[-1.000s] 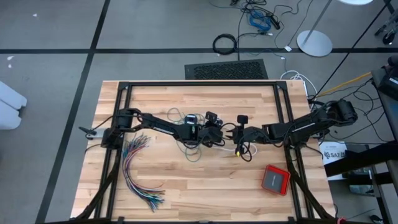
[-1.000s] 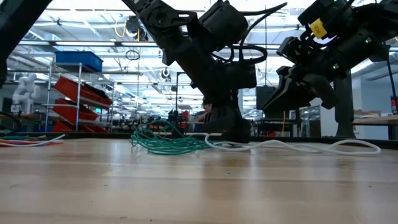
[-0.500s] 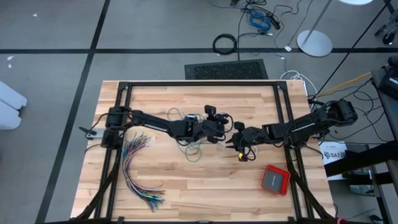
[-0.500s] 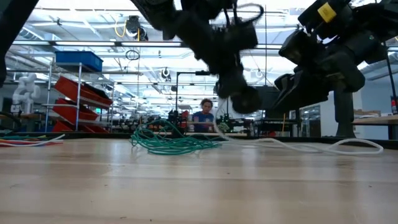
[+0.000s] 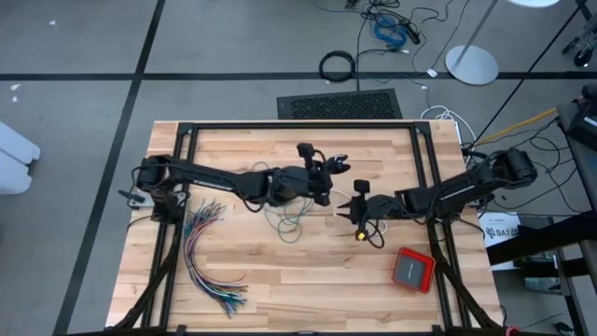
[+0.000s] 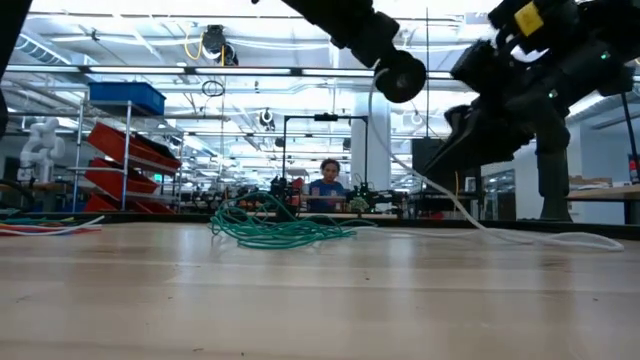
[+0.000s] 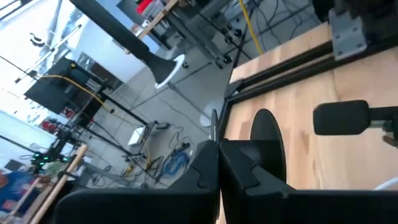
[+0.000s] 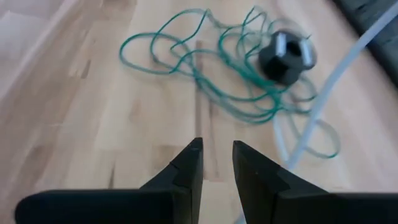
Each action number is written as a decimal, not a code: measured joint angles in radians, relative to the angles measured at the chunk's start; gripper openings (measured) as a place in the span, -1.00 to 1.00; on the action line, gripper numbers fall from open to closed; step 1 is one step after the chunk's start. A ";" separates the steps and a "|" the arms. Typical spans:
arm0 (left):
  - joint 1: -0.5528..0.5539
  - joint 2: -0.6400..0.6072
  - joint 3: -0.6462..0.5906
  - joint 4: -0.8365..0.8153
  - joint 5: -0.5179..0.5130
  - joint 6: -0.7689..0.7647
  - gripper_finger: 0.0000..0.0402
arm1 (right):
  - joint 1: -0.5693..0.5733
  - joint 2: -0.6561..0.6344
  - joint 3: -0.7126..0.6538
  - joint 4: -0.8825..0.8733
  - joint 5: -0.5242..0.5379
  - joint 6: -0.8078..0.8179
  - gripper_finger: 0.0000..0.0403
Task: Coil cords
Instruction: Coil the white wire onto the spool
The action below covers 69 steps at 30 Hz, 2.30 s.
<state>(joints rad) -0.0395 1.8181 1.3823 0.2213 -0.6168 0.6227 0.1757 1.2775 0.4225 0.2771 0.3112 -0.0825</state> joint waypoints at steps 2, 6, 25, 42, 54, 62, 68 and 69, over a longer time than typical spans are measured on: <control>0.000 -0.009 0.000 0.000 0.014 -0.019 -1.00 | 0.028 -0.020 0.000 0.001 0.072 -0.024 -0.63; 0.001 -0.011 0.000 0.012 0.036 -0.041 -1.00 | 0.076 -0.061 0.000 -0.006 0.225 -0.061 -0.63; -0.011 -0.011 0.000 0.126 0.097 -0.113 -1.00 | 0.081 -0.073 0.000 -0.064 0.352 -0.033 -0.63; -0.062 -0.023 0.000 0.227 0.136 -0.094 -1.00 | 0.024 -0.073 0.000 -0.095 0.286 0.060 -0.65; -0.104 -0.033 0.000 0.196 0.091 -0.066 -1.00 | 0.016 -0.073 0.000 -0.095 0.286 0.066 -0.97; -0.135 -0.033 0.000 0.062 0.070 -0.132 -1.00 | -0.066 -0.105 0.000 -0.180 0.294 0.152 -0.99; -0.140 -0.028 0.000 -0.116 0.064 -0.241 -1.00 | -0.090 -0.207 0.000 -0.189 0.299 0.152 -0.99; -0.140 -0.023 0.000 -0.140 0.062 -0.248 -1.00 | -0.090 -0.229 0.000 -0.187 0.296 0.150 -0.99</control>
<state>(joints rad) -0.1795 1.7948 1.3823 0.0808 -0.5544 0.3743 0.0860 1.0483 0.4225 0.0906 0.6073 0.0679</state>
